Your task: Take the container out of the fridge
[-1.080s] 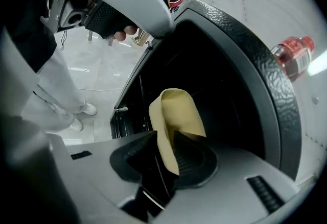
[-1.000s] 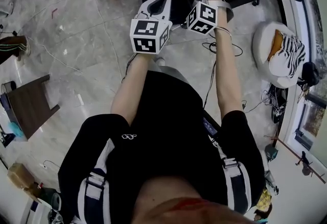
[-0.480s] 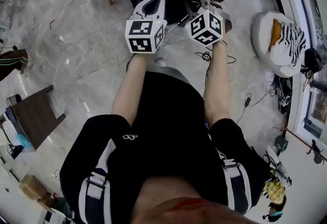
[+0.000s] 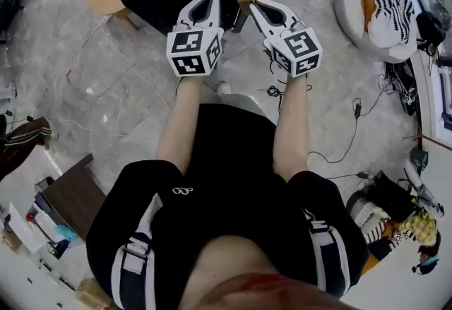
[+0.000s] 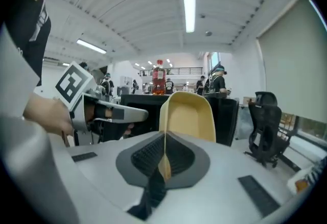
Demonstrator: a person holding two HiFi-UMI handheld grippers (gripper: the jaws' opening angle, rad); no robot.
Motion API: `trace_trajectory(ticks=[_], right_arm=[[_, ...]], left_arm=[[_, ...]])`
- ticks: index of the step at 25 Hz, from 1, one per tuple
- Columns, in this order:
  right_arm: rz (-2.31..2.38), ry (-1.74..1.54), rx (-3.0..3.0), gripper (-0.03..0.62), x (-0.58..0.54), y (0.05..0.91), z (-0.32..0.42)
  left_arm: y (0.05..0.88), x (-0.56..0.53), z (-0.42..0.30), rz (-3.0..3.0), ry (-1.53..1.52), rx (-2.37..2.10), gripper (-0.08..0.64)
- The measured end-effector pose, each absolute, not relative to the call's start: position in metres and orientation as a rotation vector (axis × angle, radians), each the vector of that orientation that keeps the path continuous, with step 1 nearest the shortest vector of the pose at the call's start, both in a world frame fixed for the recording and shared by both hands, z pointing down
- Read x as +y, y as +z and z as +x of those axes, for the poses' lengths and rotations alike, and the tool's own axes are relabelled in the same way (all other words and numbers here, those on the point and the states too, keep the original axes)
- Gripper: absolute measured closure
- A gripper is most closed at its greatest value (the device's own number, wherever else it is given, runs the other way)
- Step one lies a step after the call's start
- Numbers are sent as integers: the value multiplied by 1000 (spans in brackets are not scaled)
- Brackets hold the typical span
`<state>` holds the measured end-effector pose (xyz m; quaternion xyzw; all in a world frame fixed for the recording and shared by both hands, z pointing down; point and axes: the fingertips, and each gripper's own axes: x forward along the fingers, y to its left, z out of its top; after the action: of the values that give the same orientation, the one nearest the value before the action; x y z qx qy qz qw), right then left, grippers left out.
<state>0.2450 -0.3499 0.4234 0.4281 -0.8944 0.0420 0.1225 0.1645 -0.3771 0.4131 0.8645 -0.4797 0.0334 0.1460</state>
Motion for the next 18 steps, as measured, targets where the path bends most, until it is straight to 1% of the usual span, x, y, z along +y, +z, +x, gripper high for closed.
trace_trajectory(ticks=[9, 18], right_arm=[[1651, 346, -2833, 578, -330, 383, 307], [1762, 343, -2848, 578, -323, 373, 330]], left_arm=[[379, -366, 215, 2614, 50, -1332, 550], [364, -356, 235, 2660, 46, -1333, 551]])
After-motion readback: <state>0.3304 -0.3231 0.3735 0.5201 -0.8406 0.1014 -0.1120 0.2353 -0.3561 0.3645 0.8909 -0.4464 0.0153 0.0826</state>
